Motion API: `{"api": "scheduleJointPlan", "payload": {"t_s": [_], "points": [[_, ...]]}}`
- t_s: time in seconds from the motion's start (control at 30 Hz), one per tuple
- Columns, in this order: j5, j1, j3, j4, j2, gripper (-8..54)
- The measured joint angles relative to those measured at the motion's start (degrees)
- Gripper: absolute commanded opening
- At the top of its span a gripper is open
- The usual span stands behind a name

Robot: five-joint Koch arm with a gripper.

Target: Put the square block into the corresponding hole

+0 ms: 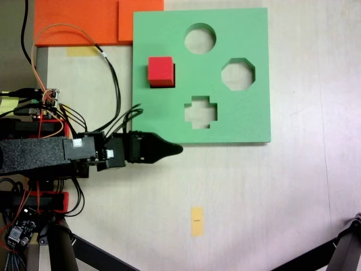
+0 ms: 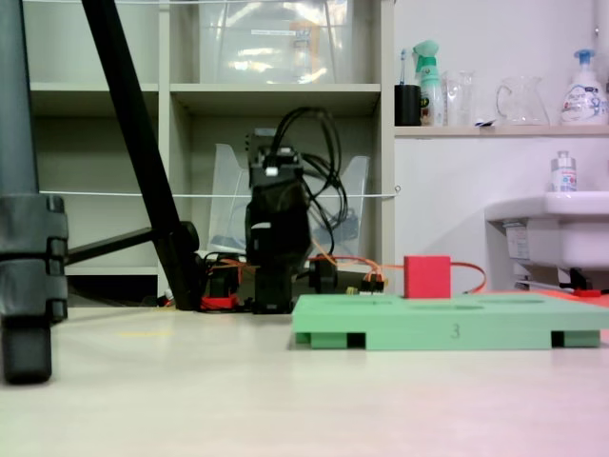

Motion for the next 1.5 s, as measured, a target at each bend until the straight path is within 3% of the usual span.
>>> {"api": "scheduleJointPlan", "payload": {"t_s": [0.33,0.53,0.7,1.5], "points": [[-1.9,1.3,24.4,-27.3,0.2,45.1],[-1.9,0.9,26.0,-25.7,0.2,44.5],[-2.5,0.8,26.1,-23.5,0.2,32.3],[-2.5,0.8,26.2,-23.5,0.3,33.9]]}}
